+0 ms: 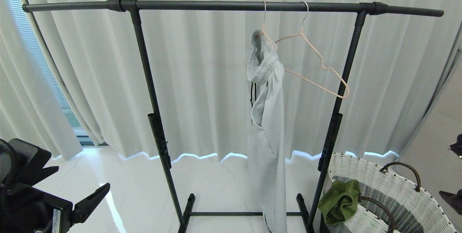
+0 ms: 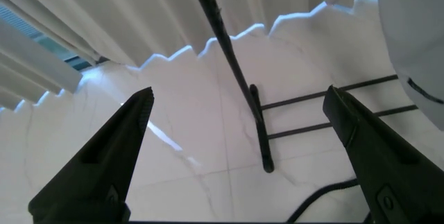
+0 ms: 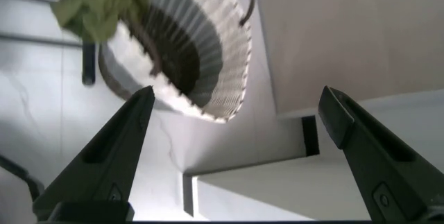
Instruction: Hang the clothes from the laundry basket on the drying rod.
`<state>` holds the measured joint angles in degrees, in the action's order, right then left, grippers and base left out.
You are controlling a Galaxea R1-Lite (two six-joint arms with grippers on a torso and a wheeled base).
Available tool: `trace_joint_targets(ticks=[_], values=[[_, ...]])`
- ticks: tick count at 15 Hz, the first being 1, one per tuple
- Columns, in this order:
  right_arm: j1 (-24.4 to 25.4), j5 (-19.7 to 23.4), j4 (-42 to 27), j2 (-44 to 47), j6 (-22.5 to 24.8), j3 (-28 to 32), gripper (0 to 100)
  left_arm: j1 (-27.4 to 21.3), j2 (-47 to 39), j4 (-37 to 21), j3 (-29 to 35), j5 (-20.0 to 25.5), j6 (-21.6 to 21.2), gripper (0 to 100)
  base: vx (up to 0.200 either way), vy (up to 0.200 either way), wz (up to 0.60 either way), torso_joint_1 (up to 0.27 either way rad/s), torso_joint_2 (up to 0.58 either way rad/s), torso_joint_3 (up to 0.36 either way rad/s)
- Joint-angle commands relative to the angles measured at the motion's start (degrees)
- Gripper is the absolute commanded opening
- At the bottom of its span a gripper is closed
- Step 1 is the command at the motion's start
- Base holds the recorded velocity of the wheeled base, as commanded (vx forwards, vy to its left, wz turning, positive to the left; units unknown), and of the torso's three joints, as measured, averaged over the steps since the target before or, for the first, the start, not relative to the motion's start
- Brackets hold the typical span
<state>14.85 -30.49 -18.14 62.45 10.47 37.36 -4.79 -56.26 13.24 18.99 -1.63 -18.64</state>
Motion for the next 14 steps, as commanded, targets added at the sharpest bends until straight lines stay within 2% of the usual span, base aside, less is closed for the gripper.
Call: trace_joint_targets(ticks=[1, 4, 6, 9, 12, 14], values=[[0.0, -0.1, 0.0, -0.3, 0.4, -1.9, 100, -1.3, -0.4, 0.0, 0.2, 0.0, -0.1, 100, 0.0, 0.0, 0.0, -0.124, 0.46, 0.339], [-1.5, 0.1, 1.4, 0.0, 3.0, -5.0, 100, -2.1, -0.7, 0.0, 0.2, 0.0, -0.2, 100, 0.0, 0.0, 0.0, -0.092, 0.41, 0.315], [-2.1, 1.2, 7.4, 1.2, 3.3, -10.5, 100, -2.7, -1.4, 0.0, 0.2, 0.0, -0.2, 100, 0.0, 0.0, 0.0, -0.029, 0.15, 0.114], [-3.0, 8.9, 12.3, 1.7, 5.9, -16.2, 100, -3.9, -2.7, 0.0, 0.8, 0.1, 0.3, 100, 0.0, 0.0, 0.0, -0.004, 0.02, 0.017], [-5.3, 14.5, 16.1, 7.2, 7.7, -16.9, 100, -7.1, -3.6, 0.0, 1.0, 0.1, 2.9, 100, 0.2, 0.0, 0.0, -0.006, 0.0, 0.006], [-5.3, 15.9, 19.9, 11.6, 8.8, -16.9, 100, -7.3, -4.6, 0.0, 1.0, 0.1, 3.0, 100, 0.2, 0.0, 0.0, 0.002, 0.01, 0.007]])
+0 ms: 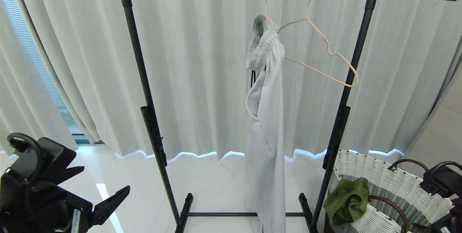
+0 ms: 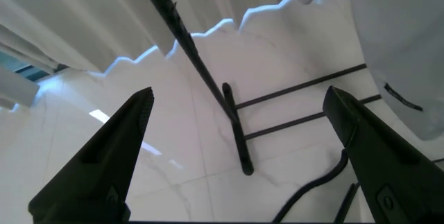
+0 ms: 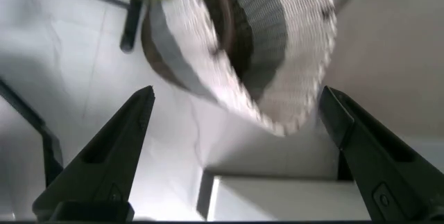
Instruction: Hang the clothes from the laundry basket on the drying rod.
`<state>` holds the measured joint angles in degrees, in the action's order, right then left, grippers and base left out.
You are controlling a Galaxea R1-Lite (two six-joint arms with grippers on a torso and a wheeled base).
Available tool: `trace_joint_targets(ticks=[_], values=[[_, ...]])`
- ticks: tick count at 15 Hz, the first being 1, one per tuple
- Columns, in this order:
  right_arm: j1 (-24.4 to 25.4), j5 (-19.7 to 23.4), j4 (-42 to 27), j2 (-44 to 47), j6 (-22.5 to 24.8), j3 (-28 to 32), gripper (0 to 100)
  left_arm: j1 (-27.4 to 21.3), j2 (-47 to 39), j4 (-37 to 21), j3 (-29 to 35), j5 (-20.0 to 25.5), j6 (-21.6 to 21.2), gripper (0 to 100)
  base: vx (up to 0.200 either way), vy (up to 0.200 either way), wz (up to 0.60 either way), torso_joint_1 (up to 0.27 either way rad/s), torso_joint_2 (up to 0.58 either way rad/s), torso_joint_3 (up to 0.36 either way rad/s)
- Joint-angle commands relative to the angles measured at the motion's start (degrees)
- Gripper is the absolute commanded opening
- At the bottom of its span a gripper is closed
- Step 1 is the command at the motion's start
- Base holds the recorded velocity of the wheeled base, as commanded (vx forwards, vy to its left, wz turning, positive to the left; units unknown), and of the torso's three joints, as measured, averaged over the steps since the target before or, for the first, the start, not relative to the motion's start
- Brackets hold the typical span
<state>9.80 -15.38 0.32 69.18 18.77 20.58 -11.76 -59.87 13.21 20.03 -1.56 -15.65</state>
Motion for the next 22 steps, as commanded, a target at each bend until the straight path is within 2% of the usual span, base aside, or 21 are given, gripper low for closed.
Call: trace_joint_targets(ticks=[1, 4, 8, 10, 12, 16, 18, 22], values=[[-0.3, 1.3, 2.0, 6.4, 1.5, -0.1, 100, -0.4, -1.4, 0.1, 0.0, 0.0, 0.0, 100, 0.2, 0.0, 0.0, 0.012, 0.01, -0.007], [-0.6, 3.2, 7.2, 14.0, 4.9, -2.2, 100, -0.5, -1.6, 0.1, -0.1, 0.0, 0.0, 100, 0.2, 0.0, 0.0, 0.002, 0.0, 0.002], [-0.6, 3.5, 29.1, 25.6, 9.4, -15.6, 100, -3.2, -1.2, 0.1, -0.1, 0.0, 0.0, 100, 0.0, 0.0, 0.0, 0.0, 0.0, 0.0], [-0.7, 3.5, 37.2, 31.2, 9.5, -18.1, 100, -4.3, -1.2, 0.1, -0.1, 0.0, 0.0, 100, 0.0, 0.0, 0.0, 0.0, 0.0, 0.0], [-0.7, 3.5, 40.8, 35.1, 9.5, -17.7, 100, -5.2, -1.0, 0.1, -0.2, 0.0, 0.0, 100, 0.0, 0.0, 0.0, 0.0, 0.0, 0.0], [-2.7, 3.2, 48.2, 44.2, 11.5, -12.8, 100, -5.6, -0.5, 0.1, -0.3, 0.0, 0.0, 100, 0.0, 0.0, 0.0, 0.0, 0.0, 0.0], [-3.1, 3.1, 55.0, 48.6, 12.0, -12.4, 100, -6.0, -0.5, 0.1, -0.3, 0.0, -0.3, 100, 0.0, 0.0, 0.0, 0.0, 0.0, 0.0], [-7.0, 3.2, 58.8, 49.8, 15.1, -11.5, 100, -8.7, -0.8, 0.1, -0.7, 0.0, -0.3, 100, 0.0, 0.0, 0.0, 0.0, 0.0, 0.0]])
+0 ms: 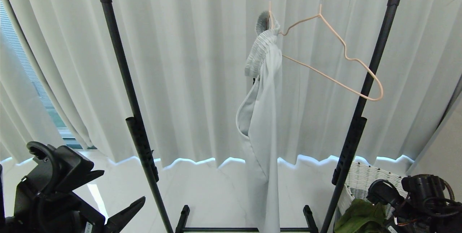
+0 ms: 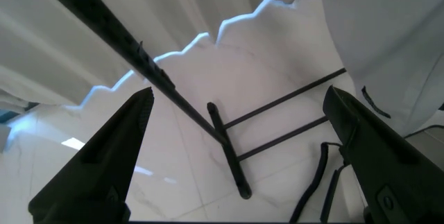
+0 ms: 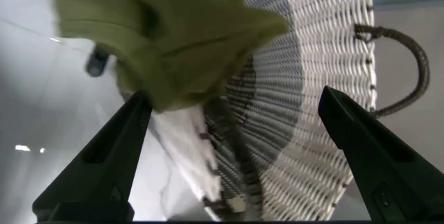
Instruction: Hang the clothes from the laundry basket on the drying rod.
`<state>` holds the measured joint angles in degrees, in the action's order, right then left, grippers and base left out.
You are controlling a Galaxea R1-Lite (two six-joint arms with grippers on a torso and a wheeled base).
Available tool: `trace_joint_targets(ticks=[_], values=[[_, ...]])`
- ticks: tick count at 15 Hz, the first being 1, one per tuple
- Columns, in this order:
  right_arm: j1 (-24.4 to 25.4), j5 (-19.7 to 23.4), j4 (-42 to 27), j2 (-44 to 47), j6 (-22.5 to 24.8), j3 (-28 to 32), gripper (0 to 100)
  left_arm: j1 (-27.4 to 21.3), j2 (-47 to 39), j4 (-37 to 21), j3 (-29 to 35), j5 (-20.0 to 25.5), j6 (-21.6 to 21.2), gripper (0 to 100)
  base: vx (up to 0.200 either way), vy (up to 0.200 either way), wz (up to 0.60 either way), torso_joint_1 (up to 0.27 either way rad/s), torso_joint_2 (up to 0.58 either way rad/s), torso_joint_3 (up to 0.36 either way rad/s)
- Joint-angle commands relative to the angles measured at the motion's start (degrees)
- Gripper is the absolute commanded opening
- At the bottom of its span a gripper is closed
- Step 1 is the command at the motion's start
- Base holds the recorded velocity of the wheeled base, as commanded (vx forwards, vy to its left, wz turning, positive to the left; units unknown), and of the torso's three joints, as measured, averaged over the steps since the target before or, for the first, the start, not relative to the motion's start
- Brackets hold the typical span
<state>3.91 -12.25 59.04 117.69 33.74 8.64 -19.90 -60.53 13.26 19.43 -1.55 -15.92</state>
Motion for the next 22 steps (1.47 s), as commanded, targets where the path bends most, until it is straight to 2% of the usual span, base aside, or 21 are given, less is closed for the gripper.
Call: trace_joint_targets(ticks=[1, 5, 6, 8, 11, 17, 19, 22], values=[[-1.8, 0.1, 1.3, 1.5, 0.4, 0.5, 100, -0.9, -0.2, 0.0, -0.3, 0.0, 0.0, 100, 0.0, 0.0, 0.0, 0.0, 0.0, 0.0], [-1.7, 0.7, 3.0, 1.8, 0.4, 0.4, 100, -1.0, -0.3, 0.0, -0.4, 0.0, 0.0, 100, 0.0, 0.0, 0.0, 0.0, 0.0, 0.0], [-1.6, 1.2, 4.1, 1.8, 0.3, 0.4, 0, -1.0, -0.3, 0.0, -0.5, 0.0, 0.0, 100, 0.0, 0.0, 0.0, 0.0, 0.0, 0.0], [-1.5, 3.0, 6.7, 1.8, 0.4, 0.1, 0, -1.0, -0.2, 0.0, -0.5, 0.0, 0.1, 100, 0.0, 0.0, 0.0, 0.0, 0.0, 0.0], [-0.9, 3.2, 9.6, 1.4, 0.2, -0.2, 0, -1.0, 0.1, 0.0, -1.0, 0.0, 0.1, 100, 0.0, 0.0, 0.0, 0.0, 0.0, 0.0], [0.9, 5.7, 9.5, -7.6, 0.3, 2.1, 0, -1.2, 2.3, 0.0, -2.8, 0.0, -0.2, 100, 0.0, 0.0, 0.0, 0.0, 0.0, 0.0], [2.2, 5.7, 4.9, -11.9, 0.3, 6.0, 0, -1.4, 3.8, 0.0, -3.4, 0.0, -0.3, 100, 0.0, 0.0, 0.0, 0.0, 0.0, 0.0], [5.1, 5.9, -15.7, -20.1, -0.3, 17.8, 0, -1.5, 5.2, 0.0, -4.4, 0.0, -0.3, 100, 0.0, 0.0, 0.0, 0.0, 0.0, 0.0]])
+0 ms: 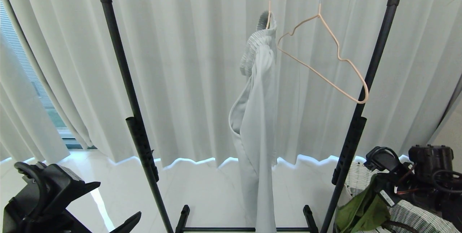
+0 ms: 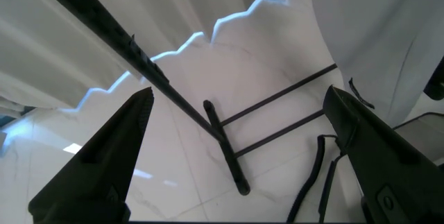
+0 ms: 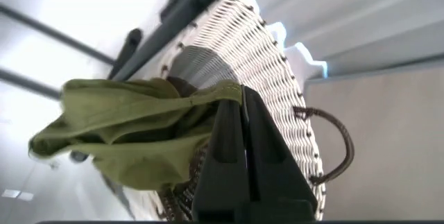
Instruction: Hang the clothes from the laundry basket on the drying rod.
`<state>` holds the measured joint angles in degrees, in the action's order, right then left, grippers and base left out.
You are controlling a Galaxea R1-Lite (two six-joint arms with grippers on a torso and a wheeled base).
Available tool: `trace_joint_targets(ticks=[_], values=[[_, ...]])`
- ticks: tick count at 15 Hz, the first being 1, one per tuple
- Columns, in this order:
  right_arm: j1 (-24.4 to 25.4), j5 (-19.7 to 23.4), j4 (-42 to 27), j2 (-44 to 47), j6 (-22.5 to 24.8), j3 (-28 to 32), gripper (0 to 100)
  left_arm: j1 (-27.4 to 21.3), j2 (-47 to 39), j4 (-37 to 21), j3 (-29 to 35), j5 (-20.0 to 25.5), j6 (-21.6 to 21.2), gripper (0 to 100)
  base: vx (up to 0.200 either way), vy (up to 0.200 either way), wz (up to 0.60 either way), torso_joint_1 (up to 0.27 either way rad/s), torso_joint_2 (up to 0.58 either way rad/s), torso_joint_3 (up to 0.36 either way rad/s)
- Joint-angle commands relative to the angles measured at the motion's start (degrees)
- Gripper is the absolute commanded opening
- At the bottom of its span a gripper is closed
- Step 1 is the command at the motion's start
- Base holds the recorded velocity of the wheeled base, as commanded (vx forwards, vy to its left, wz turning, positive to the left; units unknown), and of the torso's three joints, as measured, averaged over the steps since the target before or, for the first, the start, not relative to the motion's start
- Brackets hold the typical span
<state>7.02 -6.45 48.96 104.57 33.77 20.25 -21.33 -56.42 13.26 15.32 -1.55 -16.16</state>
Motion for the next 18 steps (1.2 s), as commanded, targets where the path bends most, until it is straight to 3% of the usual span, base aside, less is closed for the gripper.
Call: trace_joint_targets(ticks=[1, 2, 3, 4, 7, 10, 13, 16, 18], values=[[4.1, 0.2, -18.5, -10.7, -1.9, 13.9, 0, 0.0, 1.1, 0.0, -0.4, 0.0, 0.0, 100, 0.0, 0.0, 0.0, 0.0, 0.0, 0.0], [5.5, 0.2, -25.8, -12.6, -3.3, 17.7, 0, 0.0, 1.0, 0.0, -0.4, 0.0, 0.0, 100, 0.0, 0.0, 0.0, 0.0, 0.0, 0.0], [8.9, 0.2, -40.0, -16.3, -7.0, 25.4, 0, -0.2, 1.0, 0.0, -0.2, 0.0, 0.0, 100, 0.0, 0.0, 0.0, 0.0, 0.0, 0.0], [11.6, 0.2, -49.1, -18.4, -10.1, 30.5, 0, -0.2, 1.0, 0.0, -0.1, 0.0, -0.1, 100, 0.0, 0.0, 0.0, 0.0, 0.0, 0.0], [20.3, 0.1, -66.7, -22.7, -20.7, 42.2, 0, -0.2, 0.7, 0.0, -0.4, -0.1, -0.3, 100, 0.0, 0.0, 0.0, 0.0, 0.0, 0.0], [26.7, 0.0, -71.9, -25.0, -23.3, 46.8, 0, -0.1, 0.3, 0.0, -0.3, -0.5, -0.4, 100, -0.133, 0.0, 0.0, 0.003, 0.0, 0.003], [31.3, 0.0, -71.8, -25.6, -23.9, 46.7, 0, 0.0, 0.3, 0.0, -0.4, -0.5, -0.4, 100, -0.2, 0.0, 0.0, 0.001, 0.0, -0.001], [38.3, 0.0, -70.7, -24.3, -27.6, 47.2, 0, -0.2, -0.2, 0.0, 0.1, -0.4, -0.3, 100, -0.2, 0.0, 0.0, -0.002, 0.0, 0.007], [41.9, 0.0, -68.6, -23.7, -29.3, 47.2, 0, -2.9, -0.2, 0.0, 0.8, -0.1, 0.0, 100, 0.0, 0.0, 0.0, 0.0, 0.0, 0.0]])
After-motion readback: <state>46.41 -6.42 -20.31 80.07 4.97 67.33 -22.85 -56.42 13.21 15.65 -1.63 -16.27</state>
